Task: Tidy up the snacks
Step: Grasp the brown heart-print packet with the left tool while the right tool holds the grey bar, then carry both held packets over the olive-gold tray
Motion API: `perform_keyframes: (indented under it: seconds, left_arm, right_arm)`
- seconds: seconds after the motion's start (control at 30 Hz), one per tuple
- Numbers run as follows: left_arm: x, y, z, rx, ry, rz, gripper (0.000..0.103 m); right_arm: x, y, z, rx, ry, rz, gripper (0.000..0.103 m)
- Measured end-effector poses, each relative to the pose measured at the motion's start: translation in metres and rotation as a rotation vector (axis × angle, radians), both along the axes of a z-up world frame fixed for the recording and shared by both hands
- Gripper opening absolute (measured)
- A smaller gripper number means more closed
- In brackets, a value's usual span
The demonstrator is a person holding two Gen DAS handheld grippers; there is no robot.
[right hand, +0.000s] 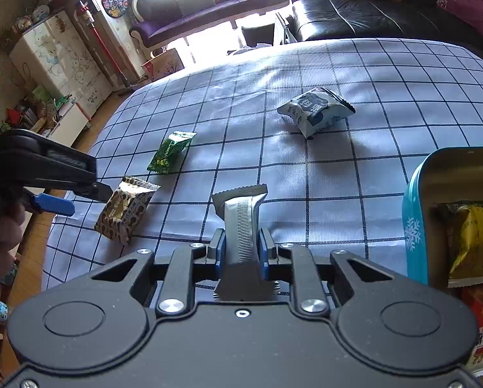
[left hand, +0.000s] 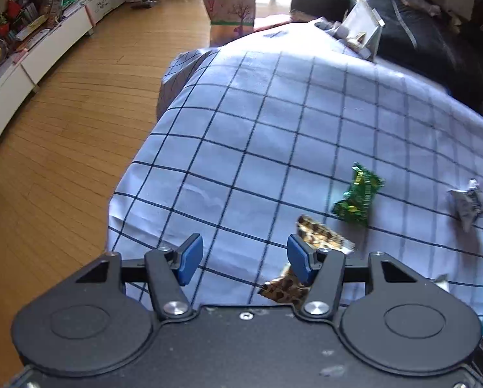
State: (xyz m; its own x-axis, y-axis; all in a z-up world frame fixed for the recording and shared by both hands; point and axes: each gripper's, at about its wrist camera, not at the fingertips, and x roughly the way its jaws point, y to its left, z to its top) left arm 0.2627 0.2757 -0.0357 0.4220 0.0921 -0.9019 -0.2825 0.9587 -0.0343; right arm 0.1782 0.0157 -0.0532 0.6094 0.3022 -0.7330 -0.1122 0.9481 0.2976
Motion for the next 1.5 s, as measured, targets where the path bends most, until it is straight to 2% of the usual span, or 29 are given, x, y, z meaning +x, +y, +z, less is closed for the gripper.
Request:
perform_keyframes:
  seconds: [0.13, 0.23, 0.37, 0.47, 0.53, 0.67, 0.73, 0.77, 0.8, 0.9, 0.97, 1.07, 1.17, 1.33, 1.5]
  left_arm:
    - [-0.006, -0.006, 0.010, -0.059, -0.065, -0.022, 0.059]
    - [-0.009, -0.022, 0.005, -0.038, -0.088, -0.080, 0.059]
    - [-0.009, -0.041, -0.011, -0.017, -0.078, -0.175, 0.059]
    - [-0.010, -0.052, -0.021, 0.044, -0.087, -0.203, 0.060]
    - [-0.008, -0.054, -0.027, 0.073, -0.091, -0.187, 0.060]
    - [-0.004, -0.052, -0.034, 0.050, -0.083, -0.131, 0.059]
    - [-0.004, -0.052, -0.032, 0.028, -0.081, -0.120, 0.049]
    - [-0.005, -0.052, -0.031, 0.015, -0.079, -0.108, 0.036]
    - [-0.005, -0.051, -0.029, 0.000, -0.075, -0.085, 0.032]
    - [-0.005, -0.045, -0.026, -0.121, -0.049, -0.006, 0.032]
    - [-0.009, -0.046, -0.024, -0.171, -0.043, 0.037, 0.031]
    - [-0.016, -0.053, -0.018, -0.202, -0.038, 0.078, 0.031]
    - [-0.027, -0.060, -0.007, -0.221, -0.066, 0.118, 0.031]
    - [-0.041, -0.074, 0.013, -0.179, -0.116, 0.088, 0.031]
    - [-0.050, -0.088, 0.024, -0.228, -0.124, 0.011, 0.031]
  right_arm:
    - [0.002, -0.002, -0.001, 0.014, 0.004, -0.002, 0.029]
    - [0.002, -0.003, -0.001, 0.023, 0.005, -0.004, 0.029]
    - [0.002, -0.005, -0.001, 0.036, 0.009, -0.003, 0.029]
    - [0.003, -0.006, -0.001, 0.041, 0.013, -0.003, 0.029]
    - [0.003, -0.006, 0.000, 0.039, 0.010, -0.002, 0.029]
    - [0.003, -0.004, -0.001, 0.032, 0.007, -0.001, 0.029]
    - [0.002, -0.004, 0.001, 0.037, 0.004, 0.000, 0.029]
    - [0.002, -0.005, 0.001, 0.041, 0.004, 0.001, 0.029]
    - [0.002, -0.005, 0.001, 0.044, 0.005, 0.001, 0.029]
    - [0.001, -0.005, 0.002, 0.046, 0.002, 0.000, 0.029]
    - [0.000, -0.006, 0.002, 0.045, -0.003, -0.002, 0.029]
    - [-0.001, -0.010, 0.004, 0.051, -0.006, -0.010, 0.029]
    - [-0.004, -0.013, 0.007, 0.055, -0.025, -0.016, 0.029]
    - [-0.010, -0.021, 0.016, 0.064, -0.062, -0.035, 0.029]
    - [-0.016, -0.038, 0.030, 0.061, -0.129, -0.091, 0.029]
